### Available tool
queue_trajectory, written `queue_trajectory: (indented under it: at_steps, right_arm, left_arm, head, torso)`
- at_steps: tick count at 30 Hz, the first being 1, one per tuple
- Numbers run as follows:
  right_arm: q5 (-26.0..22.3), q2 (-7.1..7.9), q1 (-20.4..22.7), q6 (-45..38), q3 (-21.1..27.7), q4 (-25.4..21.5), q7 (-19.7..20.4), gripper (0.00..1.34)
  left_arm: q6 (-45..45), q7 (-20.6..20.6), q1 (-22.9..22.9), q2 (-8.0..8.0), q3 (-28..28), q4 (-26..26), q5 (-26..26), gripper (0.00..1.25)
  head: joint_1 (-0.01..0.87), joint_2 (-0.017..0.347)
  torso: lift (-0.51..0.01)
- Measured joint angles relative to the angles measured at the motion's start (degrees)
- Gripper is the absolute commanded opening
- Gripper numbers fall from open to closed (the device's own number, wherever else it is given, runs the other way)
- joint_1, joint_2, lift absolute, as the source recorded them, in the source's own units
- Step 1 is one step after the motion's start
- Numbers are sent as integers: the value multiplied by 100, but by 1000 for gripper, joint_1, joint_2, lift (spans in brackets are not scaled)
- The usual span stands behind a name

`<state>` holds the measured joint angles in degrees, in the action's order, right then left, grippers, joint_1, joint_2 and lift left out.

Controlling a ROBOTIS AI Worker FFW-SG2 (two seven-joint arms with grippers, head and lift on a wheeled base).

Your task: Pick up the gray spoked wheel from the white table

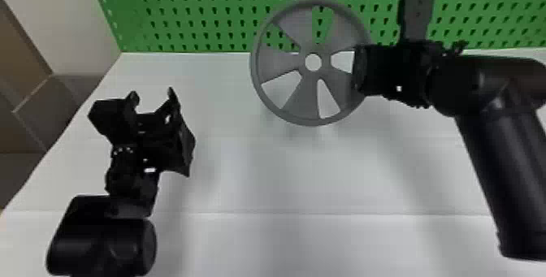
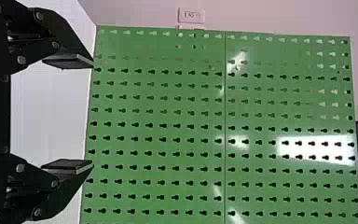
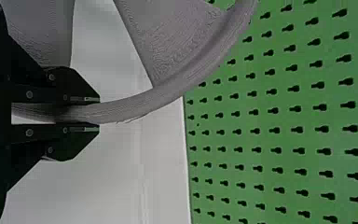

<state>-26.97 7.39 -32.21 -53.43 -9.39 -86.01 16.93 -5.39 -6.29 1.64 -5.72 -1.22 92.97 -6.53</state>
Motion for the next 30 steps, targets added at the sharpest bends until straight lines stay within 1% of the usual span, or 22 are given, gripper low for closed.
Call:
queue_trajectory:
  at_steps: [3,6,11,18,22,26,28,30]
  right_arm:
    - [386,-11,329,591,-31,-145,-141,72]
    - [733,-65,675,1256,-2,-276,-214,72]
    - [1149,-132,1098,2268,53,-357,-335,72]
    - [1433,-186,1657,3508,119,-395,-485,74]
    - [1617,-313,2007,4187,224,-391,-517,74]
    - [1754,-454,2265,4929,312,-251,-534,72]
    - [1785,-489,2358,5262,327,-178,-534,72]
    - [1823,-489,2419,5527,313,-116,-534,74]
  left_arm:
    - [-10,0,2,0,-5,7,-12,761]
    - [-14,1,5,1,-8,10,-24,761]
    - [-14,-2,20,1,-9,11,-32,761]
    - [-16,-48,29,7,36,11,-43,761]
    - [-33,-72,35,10,53,11,-81,761]
    - [-51,-74,53,10,67,11,-128,761]
    - [-55,-74,60,9,83,11,-148,761]
    - [-57,-74,63,9,104,11,-164,761]
  head:
    - [779,92]
    - [779,92]
    - [779,92]
    - [779,92]
    - [779,92]
    - [779,92]
    - [779,92]
    - [779,92]
  torso:
    - [-74]
    - [-74]
    - [-74]
    - [-74]
    - [-74]
    - [-74]
    - [-74]
    - [-74]
